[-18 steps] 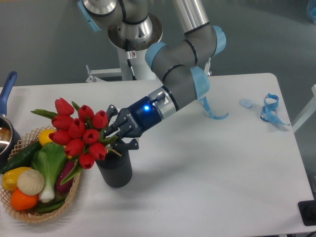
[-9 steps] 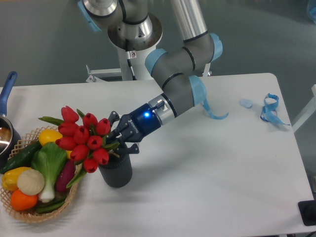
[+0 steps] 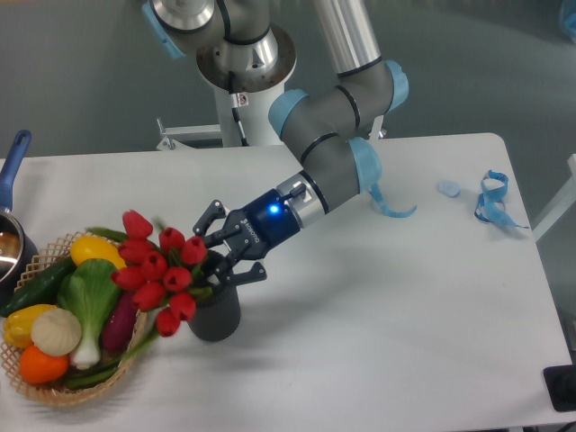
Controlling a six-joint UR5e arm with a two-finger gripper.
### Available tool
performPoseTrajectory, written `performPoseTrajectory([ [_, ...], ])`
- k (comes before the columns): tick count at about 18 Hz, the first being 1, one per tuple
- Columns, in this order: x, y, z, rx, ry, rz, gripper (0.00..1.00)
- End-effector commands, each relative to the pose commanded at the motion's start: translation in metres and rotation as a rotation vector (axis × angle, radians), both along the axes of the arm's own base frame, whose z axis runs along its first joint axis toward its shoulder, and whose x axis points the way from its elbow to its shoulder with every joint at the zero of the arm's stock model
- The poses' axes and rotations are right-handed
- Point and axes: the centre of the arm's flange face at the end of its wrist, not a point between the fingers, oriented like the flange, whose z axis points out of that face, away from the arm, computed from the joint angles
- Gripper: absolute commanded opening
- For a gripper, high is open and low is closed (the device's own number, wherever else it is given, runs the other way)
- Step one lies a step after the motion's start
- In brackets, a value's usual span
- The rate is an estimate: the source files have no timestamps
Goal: Insert the flowers into the vase
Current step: 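Open the gripper and lift it away from the tulips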
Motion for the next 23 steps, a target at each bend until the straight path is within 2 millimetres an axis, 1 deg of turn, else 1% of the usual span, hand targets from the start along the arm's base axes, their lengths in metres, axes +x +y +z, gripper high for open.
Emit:
performPoseTrajectory([
  [3, -0.009, -0.007, 0.007, 0.003, 0.025, 0.019, 1.00],
  [4, -0.007, -0.010, 0.011, -0.009, 0.078, 0.017, 1.00],
  [6, -0.016, -0.022, 0.015, -0.073, 0.195, 0.033, 1.00],
  [7, -0.020, -0.025, 0.020, -0.081, 0.220, 0.040, 1.00],
  [8, -0.023, -0.031, 0.029, -0.084, 0.238, 0.055, 1.00],
  [10, -0.031, -0.054, 0.045, -0.131, 0.309, 0.101, 1.00],
  [11, -0.042, -0.072, 0.051, -0.174, 0.348, 0.140, 1.00],
  [12, -0.057, -0.088, 0.059, -0.215, 0.390, 0.182, 1.00],
  [13, -0.067, -0.102, 0.071, -0.254, 0.435, 0.218, 1.00],
  [14, -0.078, -0.121, 0.082, -0.299, 0.479, 0.264, 1.00],
  [15, -0.094, -0.144, 0.085, -0.349, 0.506, 0.317, 1.00],
  [16, -0.105, -0.159, 0.094, -0.376, 0.541, 0.351, 1.00],
  [17, -0.113, -0.166, 0.105, -0.376, 0.562, 0.374, 1.00],
  [18, -0.123, -0.174, 0.119, -0.376, 0.583, 0.402, 1.00],
  [19, -0.133, -0.182, 0.140, -0.375, 0.620, 0.433, 1.00],
  [20, -0.136, -0.199, 0.168, -0.406, 0.685, 0.477, 1.00],
  [21, -0.142, -0.215, 0.183, -0.463, 0.730, 0.517, 1.00],
  [22, -0.144, -0.222, 0.187, -0.532, 0.751, 0.530, 1.00],
  [23, -0.143, -0.232, 0.199, -0.626, 0.785, 0.544, 1.00],
])
